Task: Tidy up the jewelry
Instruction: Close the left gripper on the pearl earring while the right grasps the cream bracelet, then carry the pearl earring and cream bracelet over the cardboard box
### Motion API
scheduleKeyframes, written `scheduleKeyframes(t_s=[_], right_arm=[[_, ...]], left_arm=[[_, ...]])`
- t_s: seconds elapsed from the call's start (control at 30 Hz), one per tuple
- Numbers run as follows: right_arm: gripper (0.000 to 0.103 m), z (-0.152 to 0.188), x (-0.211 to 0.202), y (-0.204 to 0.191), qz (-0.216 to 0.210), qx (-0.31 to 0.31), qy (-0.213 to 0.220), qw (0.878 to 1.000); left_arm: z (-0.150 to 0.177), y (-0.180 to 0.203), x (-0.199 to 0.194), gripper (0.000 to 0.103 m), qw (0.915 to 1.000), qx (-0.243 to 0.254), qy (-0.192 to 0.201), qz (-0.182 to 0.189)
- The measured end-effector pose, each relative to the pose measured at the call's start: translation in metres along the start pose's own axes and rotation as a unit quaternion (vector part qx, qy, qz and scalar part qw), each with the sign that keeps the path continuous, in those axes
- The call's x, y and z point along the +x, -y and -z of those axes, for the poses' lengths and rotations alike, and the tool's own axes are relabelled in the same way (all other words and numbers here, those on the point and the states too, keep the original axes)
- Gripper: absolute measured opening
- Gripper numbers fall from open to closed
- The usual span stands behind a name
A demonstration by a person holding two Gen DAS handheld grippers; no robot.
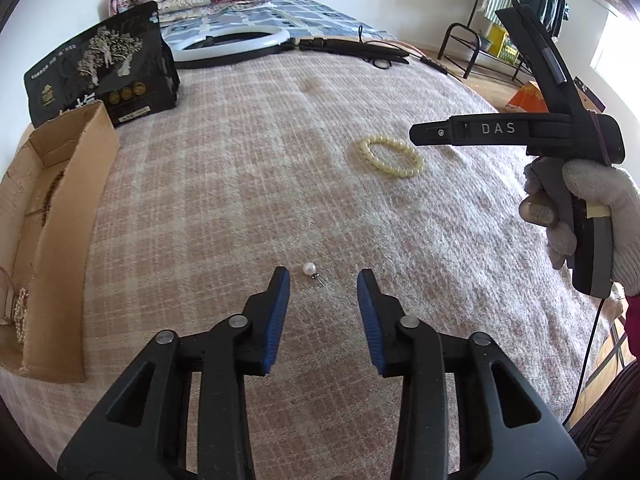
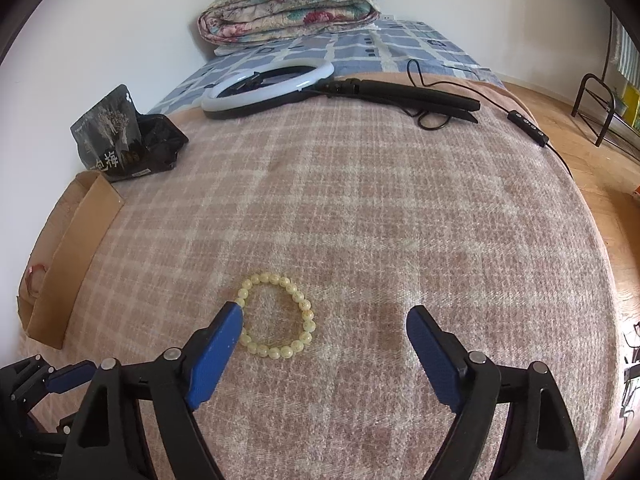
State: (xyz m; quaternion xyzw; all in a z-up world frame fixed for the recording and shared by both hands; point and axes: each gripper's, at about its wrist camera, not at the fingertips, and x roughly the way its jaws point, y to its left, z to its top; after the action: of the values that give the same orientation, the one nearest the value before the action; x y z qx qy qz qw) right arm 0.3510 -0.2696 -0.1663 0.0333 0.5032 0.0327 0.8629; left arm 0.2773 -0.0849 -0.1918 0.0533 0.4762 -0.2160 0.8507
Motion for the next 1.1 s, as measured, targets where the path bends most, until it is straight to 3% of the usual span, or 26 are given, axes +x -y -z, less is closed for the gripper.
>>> scheduleKeyframes(t_s=[0.07,0.17,0.53,0.73,0.9,1.1], right_arm=[[0.071,0.001,0.005,0.002,-0.003,0.001,-0.005,1.000],[0.065,0.002,0.010,0.003,-0.012,0.005,-0.008,1.000],[0.055,-0.002,0.024,0.001,-0.031,-0.001,-0.016,0.999],[0.049,-0.003,0.027,-0.001,-0.032,-0.011,-0.017,0.999],[0.046,-0.002,0.029,-0.009,-0.020,-0.040,-0.019,0.999],[0.033,0.002,0.031,-0.024,0.005,-0.085,-0.025,0.996]], left_arm=[[0.000,0.001,0.005,0.034,1.0000,0.002,-0.004,-0.001],[-0.001,0.001,0.011,0.034,1.0000,0.000,-0.008,-0.002],[-0.004,-0.006,0.028,0.026,0.9997,-0.013,-0.019,-0.001],[-0.004,-0.003,0.032,0.011,0.9997,-0.004,-0.023,-0.009],[-0.002,-0.001,0.032,0.007,0.9996,0.007,-0.019,-0.017],[-0.003,-0.001,0.031,0.007,0.9997,0.005,-0.017,-0.018]])
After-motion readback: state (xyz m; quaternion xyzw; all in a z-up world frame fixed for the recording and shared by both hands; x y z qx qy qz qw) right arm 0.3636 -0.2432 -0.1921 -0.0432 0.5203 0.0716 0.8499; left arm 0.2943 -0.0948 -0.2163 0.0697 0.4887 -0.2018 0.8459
